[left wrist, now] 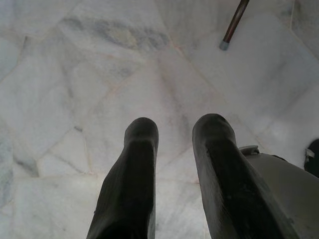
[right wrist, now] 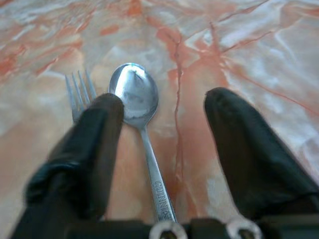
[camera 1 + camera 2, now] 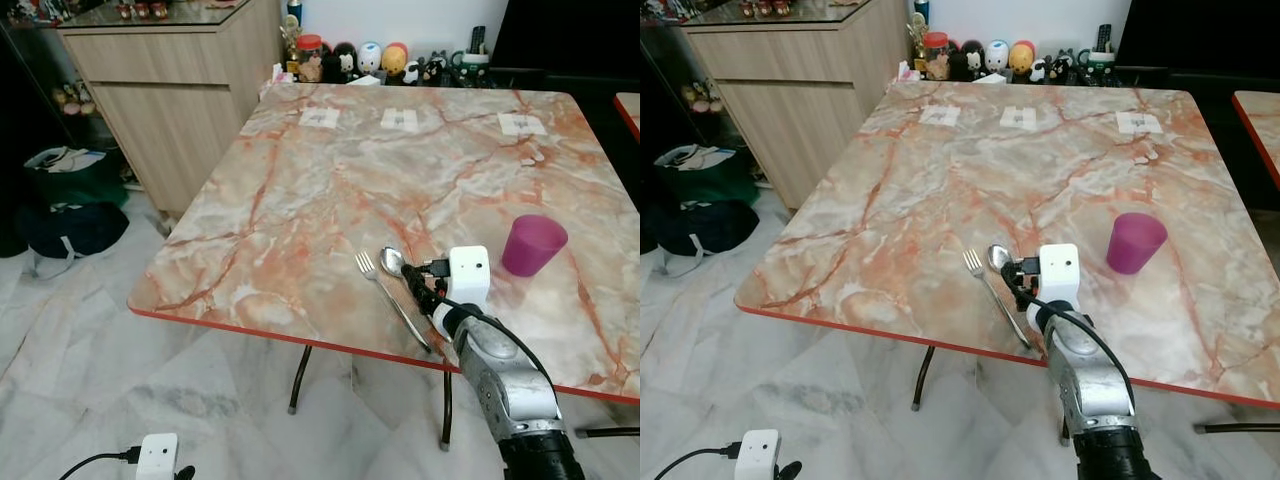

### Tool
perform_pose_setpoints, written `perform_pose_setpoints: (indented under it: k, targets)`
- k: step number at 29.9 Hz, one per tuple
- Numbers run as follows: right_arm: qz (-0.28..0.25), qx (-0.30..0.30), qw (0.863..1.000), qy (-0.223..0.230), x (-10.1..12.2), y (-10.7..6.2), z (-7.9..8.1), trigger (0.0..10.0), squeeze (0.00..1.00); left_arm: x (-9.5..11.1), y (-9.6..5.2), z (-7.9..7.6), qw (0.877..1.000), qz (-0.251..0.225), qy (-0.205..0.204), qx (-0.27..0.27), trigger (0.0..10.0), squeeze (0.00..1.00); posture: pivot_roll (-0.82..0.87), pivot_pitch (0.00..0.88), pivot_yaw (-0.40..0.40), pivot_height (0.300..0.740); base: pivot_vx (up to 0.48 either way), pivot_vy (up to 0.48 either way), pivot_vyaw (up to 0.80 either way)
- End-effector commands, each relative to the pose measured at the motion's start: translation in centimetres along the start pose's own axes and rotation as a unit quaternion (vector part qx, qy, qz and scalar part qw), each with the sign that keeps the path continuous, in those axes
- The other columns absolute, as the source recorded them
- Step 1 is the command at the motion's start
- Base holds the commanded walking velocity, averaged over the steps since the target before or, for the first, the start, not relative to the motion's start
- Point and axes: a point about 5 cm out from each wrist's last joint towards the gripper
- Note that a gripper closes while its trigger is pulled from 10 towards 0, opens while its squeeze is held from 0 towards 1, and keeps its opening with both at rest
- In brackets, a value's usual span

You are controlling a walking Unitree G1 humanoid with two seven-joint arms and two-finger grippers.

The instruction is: Setting the table

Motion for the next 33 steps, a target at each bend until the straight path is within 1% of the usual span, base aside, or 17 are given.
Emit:
perform_pose_setpoints:
  k: [1,2,4,8,11,13,15,18,20,27,29,33]
  targets:
    - [0.007,0.021,1.0,-0.012,0.0,0.3,0.5,10.0,0.76,-0.7,-0.2,0.3,1.0,0.015,0.001,0.006,10.0,0.0,-0.11,0.11,0.07,0.74,0.0,0.0,0.0]
    - [0.007,0.022,1.0,-0.014,0.0,0.3,0.5,10.0,0.0,-0.7,-0.2,0.3,1.0,0.015,0.001,0.006,10.0,0.0,-0.1,0.114,0.069,0.74,0.0,0.0,0.0]
    - [0.008,0.028,1.0,-0.004,0.0,0.6,0.5,10.0,0.0,-0.7,-0.3,0.6,1.0,0.015,0.002,0.008,10.0,0.0,-0.1,0.116,0.07,0.74,0.0,0.0,0.0]
    - [0.018,0.044,0.999,-0.008,-0.4,0.9,0.5,10.0,0.0,-0.7,-0.3,0.9,1.0,0.014,0.002,0.009,10.0,0.0,-0.1,0.118,0.07,0.74,0.0,0.0,0.0]
    - [0.023,0.05,0.998,-0.013,-0.4,1.5,0.4,10.0,0.0,-0.7,-0.4,1.1,1.0,0.013,0.002,0.009,10.0,0.0,-0.09,0.118,0.069,0.74,0.0,0.0,0.0]
    - [0.022,0.052,0.998,-0.01,-0.3,1.7,0.4,10.0,0.0,-0.5,-0.3,0.8,1.0,0.011,0.003,0.007,10.0,0.0,-0.09,0.117,0.068,0.74,0.0,0.0,0.0]
    - [0.021,0.054,0.998,-0.01,-0.3,2.1,0.3,10.0,0.0,-0.3,0.0,-0.1,1.0,0.008,0.004,0.002,10.0,0.0,-0.09,0.118,0.067,0.74,0.0,0.0,0.0]
    - [0.02,0.057,0.998,-0.004,-0.2,2.2,0.3,10.0,0.0,-0.3,0.1,-0.7,1.0,0.007,0.006,-0.001,10.0,0.0,-0.08,0.12,0.067,0.74,0.0,0.0,0.0]
    - [0.021,0.074,0.997,-0.004,-0.3,2.3,0.5,10.0,0.0,-0.2,0.2,-1.2,1.0,0.003,0.008,-0.004,10.0,0.0,-0.08,0.122,0.068,0.74,0.0,0.0,0.0]
    - [0.024,0.085,0.996,-0.011,-0.5,2.4,0.4,10.0,0.0,0.2,0.3,-1.2,1.0,-0.003,0.009,-0.005,10.0,0.0,-0.08,0.125,0.069,0.74,0.0,0.0,0.0]
    - [0.029,0.086,0.996,-0.019,-0.6,2.3,0.2,10.0,0.0,0.4,0.2,-0.8,1.0,-0.005,0.009,-0.005,10.0,0.0,-0.08,0.128,0.07,0.74,0.0,0.0,0.0]
    - [0.031,0.085,0.996,-0.023,-0.7,2.2,0.0,10.0,0.0,0.4,0.2,-0.6,1.0,-0.005,0.01,-0.004,10.0,0.0,-0.08,0.129,0.071,0.74,0.0,0.0,0.0]
Point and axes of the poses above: a point about 5 cm out from each wrist's last joint towards the gripper, its own y axis pointing out of the wrist towards the gripper, its own x axis along the axis of the wrist's last joint, z = x × y, and after that the axes turned 11 degrees about -y, right-handed
